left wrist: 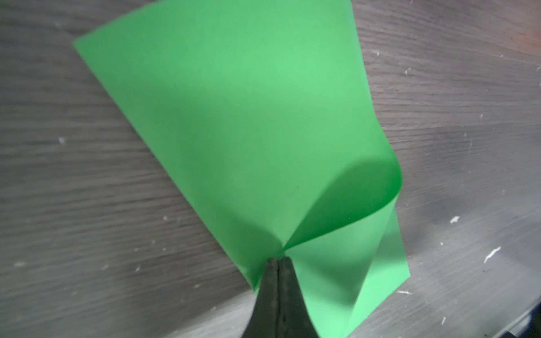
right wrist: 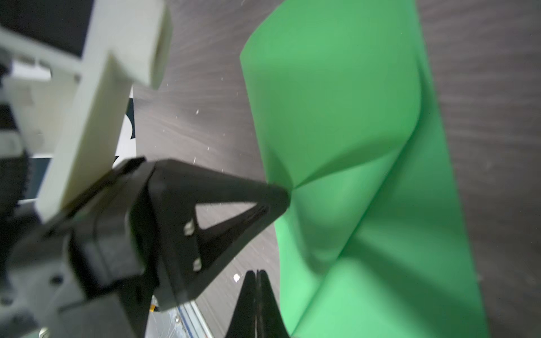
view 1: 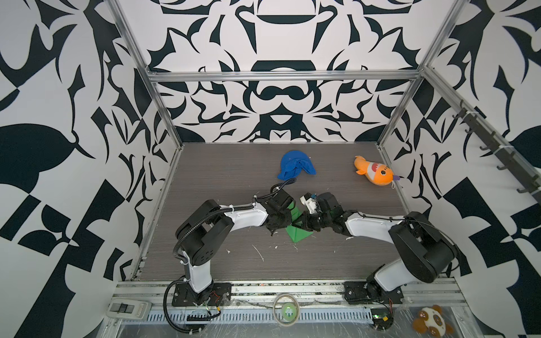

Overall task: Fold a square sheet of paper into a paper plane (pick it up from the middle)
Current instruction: 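Lift the right gripper off the green sheet while the left gripper holds it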

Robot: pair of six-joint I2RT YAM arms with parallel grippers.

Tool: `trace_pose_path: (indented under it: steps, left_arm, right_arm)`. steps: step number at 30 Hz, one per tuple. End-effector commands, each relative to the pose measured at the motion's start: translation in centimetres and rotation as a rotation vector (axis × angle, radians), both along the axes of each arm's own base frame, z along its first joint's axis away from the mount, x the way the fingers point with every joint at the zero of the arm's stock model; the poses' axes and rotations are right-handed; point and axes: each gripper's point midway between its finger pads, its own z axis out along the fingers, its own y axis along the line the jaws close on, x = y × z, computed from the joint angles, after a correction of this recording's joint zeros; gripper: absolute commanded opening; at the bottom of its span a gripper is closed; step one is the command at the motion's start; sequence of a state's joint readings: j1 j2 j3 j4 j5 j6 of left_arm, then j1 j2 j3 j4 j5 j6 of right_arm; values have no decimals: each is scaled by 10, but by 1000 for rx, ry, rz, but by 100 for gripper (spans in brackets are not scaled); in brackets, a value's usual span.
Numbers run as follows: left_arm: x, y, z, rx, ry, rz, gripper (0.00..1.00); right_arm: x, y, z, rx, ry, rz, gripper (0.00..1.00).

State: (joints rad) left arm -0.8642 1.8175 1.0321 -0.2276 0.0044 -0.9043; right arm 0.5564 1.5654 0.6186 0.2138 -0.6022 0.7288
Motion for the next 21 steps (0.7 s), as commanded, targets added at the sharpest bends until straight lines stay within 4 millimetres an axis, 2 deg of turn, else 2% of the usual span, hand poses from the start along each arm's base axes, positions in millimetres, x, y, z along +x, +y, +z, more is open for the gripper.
trace_pose_path:
  steps: [1,8,18,21]
  left_arm:
    - [-13,21,-29,110,61,7,0]
    - [-13,22,-28,115,58,7,0]
    - [-12,23,-27,119,56,8,0]
    - [-12,23,-27,120,55,9,0]
  right_arm:
    - [8,-1,-3,-17,-18,21,6]
    - [11,-14,-22,-46,17,-13,6]
    - [-6,-35,-58,-101,109,-63,6]
    - [-3,-33,-51,-82,95,-66,6]
